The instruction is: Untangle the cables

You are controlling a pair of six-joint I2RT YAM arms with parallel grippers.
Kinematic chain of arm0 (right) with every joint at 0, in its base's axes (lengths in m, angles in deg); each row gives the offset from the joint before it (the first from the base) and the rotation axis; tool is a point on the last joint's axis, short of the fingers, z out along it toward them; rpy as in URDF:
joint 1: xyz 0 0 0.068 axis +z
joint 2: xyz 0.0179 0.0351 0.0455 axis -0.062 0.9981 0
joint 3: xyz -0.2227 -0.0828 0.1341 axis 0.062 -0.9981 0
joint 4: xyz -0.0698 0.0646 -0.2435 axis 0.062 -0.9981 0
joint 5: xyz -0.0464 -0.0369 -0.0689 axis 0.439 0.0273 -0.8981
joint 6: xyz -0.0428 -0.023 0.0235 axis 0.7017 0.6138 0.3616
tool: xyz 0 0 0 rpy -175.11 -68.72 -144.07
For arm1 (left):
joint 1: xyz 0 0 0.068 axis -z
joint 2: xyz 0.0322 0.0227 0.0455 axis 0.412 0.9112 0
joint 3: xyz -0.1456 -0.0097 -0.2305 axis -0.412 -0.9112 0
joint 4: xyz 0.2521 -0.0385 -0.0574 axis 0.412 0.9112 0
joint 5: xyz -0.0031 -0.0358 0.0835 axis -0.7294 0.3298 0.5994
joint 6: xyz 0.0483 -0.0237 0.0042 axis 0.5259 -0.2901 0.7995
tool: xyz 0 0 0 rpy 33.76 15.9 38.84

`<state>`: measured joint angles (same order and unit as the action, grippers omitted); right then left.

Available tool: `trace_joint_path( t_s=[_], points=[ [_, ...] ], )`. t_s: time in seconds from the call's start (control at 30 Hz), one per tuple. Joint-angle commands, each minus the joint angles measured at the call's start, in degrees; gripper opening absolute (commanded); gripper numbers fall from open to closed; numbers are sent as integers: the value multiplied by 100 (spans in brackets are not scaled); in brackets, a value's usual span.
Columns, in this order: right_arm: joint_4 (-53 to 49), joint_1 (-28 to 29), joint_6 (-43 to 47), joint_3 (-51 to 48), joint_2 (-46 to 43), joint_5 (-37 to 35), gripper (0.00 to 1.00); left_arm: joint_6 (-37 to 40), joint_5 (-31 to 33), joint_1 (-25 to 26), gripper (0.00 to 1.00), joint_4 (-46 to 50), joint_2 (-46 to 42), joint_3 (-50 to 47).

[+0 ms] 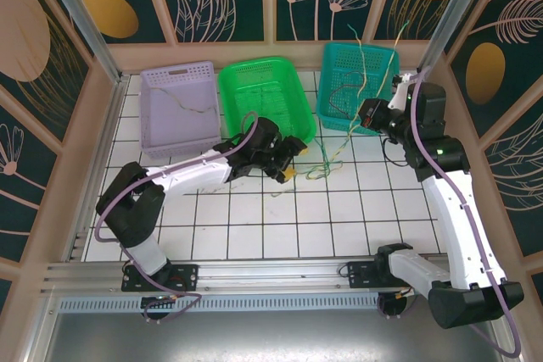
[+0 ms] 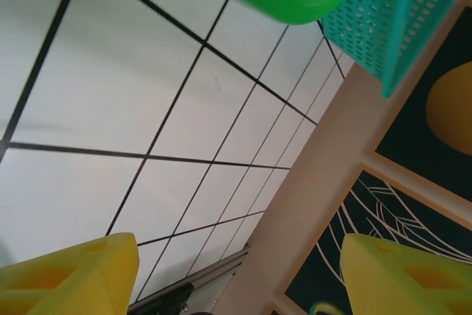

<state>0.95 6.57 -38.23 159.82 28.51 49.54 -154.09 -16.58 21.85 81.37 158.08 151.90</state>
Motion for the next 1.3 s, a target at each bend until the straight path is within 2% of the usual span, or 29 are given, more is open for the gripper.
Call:
trace_joint_path(
  t_s=[0.0,0.07,0.13,0.23,0.33,0.43,0.53,0.63,0.73,0.83,0.9,1.07,1.2,1.27],
  points=[
    [230,27,-111,-22,-15,-43,0,-127,529,12,71,757,-679,-99],
    [253,26,-120,-36,20,-43,0,249,907,-18,71,1109,-883,-173],
    [270,29,-111,-55,51,-68,0,1005,1067,-43,72,1203,-949,-123],
    [249,24,-110,-19,165,-111,0,2398,933,-35,69,1225,-951,-19],
    [275,26,-140,48,275,-138,0,3532,924,-7,67,1214,-1190,-341],
    [142,25,-146,200,455,-180,0,4608,1218,50,67,859,-1769,-1030],
    [50,24,-146,282,618,-132,0,5909,1421,258,69,-62,-2478,-1882],
    [-66,25,-181,389,785,-92,0,6762,1317,323,71,-393,-2551,-2181],
    [-171,24,-212,510,919,-71,0,7397,1271,546,72,-670,-2301,-2170],
    [-174,24,-244,538,969,-52,0,7696,1314,721,74,-1156,-2022,-2205],
    [-195,25,-252,560,991,-46,0,7851,1461,778,79,-1315,-1816,-2147],
    [-235,31,-287,561,962,-35,0,8327,1547,796,80,-1432,-1206,-1780],
    [-241,25,-321,544,949,-16,0,8622,1841,788,78,-1466,-801,-1476],
    [-237,18,-322,545,945,-50,0,8707,1786,791,72,-1497,-639,-1337]
  ],
)
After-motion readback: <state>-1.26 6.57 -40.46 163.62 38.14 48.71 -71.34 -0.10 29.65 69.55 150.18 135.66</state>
